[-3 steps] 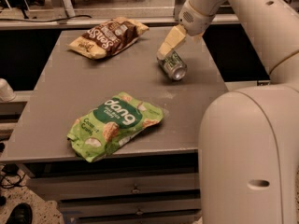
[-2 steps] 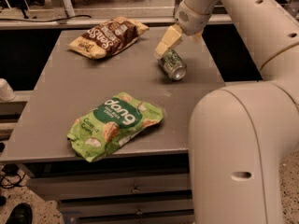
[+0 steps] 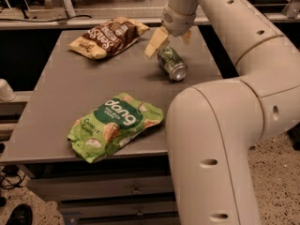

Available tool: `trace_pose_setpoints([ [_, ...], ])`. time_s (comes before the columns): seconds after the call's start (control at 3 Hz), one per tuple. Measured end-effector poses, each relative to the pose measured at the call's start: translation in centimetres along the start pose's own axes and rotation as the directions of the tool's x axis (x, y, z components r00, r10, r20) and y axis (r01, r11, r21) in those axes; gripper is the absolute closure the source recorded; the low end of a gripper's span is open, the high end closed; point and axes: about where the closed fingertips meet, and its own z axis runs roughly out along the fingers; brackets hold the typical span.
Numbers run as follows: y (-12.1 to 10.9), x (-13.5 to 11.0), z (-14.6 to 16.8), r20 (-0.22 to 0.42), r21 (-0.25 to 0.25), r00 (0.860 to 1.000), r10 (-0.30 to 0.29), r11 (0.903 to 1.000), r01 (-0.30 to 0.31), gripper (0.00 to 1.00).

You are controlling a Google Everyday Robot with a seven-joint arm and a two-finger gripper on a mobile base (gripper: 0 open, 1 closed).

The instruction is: Place green can upright

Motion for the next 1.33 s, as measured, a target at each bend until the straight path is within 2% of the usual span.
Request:
trace_pose_setpoints([
  [0.33,0.5,-0.4,1.1,-0.03,0.011,1.0,0.005,0.9999,-0.005,0.0],
  [0.67,0.8,-0.3,1.9,-0.065,0.025,0.998,0.003,0.9997,-0.001,0.18],
  [1.33,0.6,0.8,2.5,-0.103,0.056,0.995,0.008,0.9984,-0.003,0.65],
])
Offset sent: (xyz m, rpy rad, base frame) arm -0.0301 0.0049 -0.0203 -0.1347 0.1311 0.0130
